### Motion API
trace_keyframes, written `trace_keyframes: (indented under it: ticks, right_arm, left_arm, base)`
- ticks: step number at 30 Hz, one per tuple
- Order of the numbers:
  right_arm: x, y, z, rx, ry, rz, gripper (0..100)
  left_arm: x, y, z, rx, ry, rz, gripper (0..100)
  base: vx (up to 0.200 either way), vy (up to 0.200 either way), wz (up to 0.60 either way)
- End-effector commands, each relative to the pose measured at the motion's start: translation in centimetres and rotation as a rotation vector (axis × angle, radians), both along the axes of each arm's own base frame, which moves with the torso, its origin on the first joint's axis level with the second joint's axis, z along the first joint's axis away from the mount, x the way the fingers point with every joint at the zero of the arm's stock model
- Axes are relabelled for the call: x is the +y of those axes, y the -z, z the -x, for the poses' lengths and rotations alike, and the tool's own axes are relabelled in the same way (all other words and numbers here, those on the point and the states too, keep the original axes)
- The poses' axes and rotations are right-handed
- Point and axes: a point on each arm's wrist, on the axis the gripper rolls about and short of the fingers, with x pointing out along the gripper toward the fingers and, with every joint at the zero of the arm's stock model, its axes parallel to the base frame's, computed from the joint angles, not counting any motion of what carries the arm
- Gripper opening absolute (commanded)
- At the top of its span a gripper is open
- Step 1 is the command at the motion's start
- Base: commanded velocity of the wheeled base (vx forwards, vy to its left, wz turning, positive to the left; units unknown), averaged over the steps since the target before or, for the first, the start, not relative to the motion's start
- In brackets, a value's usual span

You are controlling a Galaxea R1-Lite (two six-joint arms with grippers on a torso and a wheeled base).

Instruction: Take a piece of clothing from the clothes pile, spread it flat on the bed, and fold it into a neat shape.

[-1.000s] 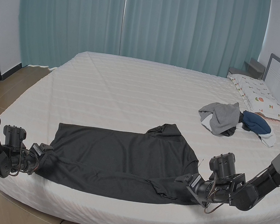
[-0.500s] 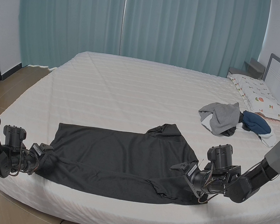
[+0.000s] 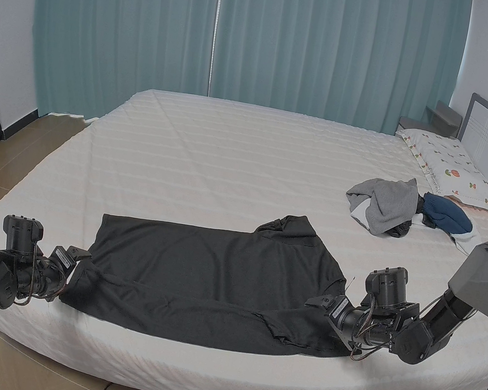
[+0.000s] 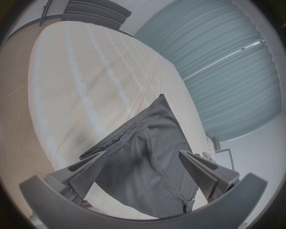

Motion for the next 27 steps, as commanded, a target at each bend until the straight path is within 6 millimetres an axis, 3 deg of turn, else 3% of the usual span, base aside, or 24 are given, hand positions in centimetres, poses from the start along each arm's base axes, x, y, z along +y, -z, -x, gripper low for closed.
trace_keyframes:
  ticks: [1, 6, 11, 18, 27]
  right_arm:
    - [-1.0, -1.7, 1.3, -0.041, 0.025, -0.045, 100]
    - [-1.2, -2.0, 1.9, -0.055, 0.005, -0.075, 100]
    - [-2.0, -3.1, 1.6, -0.121, 0.028, -0.100, 100]
    - [-2.0, -2.7, 1.8, -0.102, 0.030, -0.101, 100]
    - [-2.0, -2.7, 1.8, -0.102, 0.029, -0.100, 100]
  left_arm:
    - [-0.1, -2.4, 1.0, -0.065, 0.005, -0.013, 100]
    - [0.1, -2.4, 1.0, -0.070, -0.001, 0.018, 100]
    - [1.0, -2.5, 0.9, -0.074, 0.016, 0.120, 100]
    - [1.4, -2.4, 0.9, -0.074, 0.011, 0.123, 100]
    - [1.1, -2.2, 1.1, -0.062, 0.021, 0.120, 100]
  base:
    - [0.000, 0.000, 0.00]
    - [0.000, 0.000, 0.00]
    - [0.000, 0.200, 0.00]
    - [0.000, 0.200, 0.00]
    - [0.000, 0.000, 0.00]
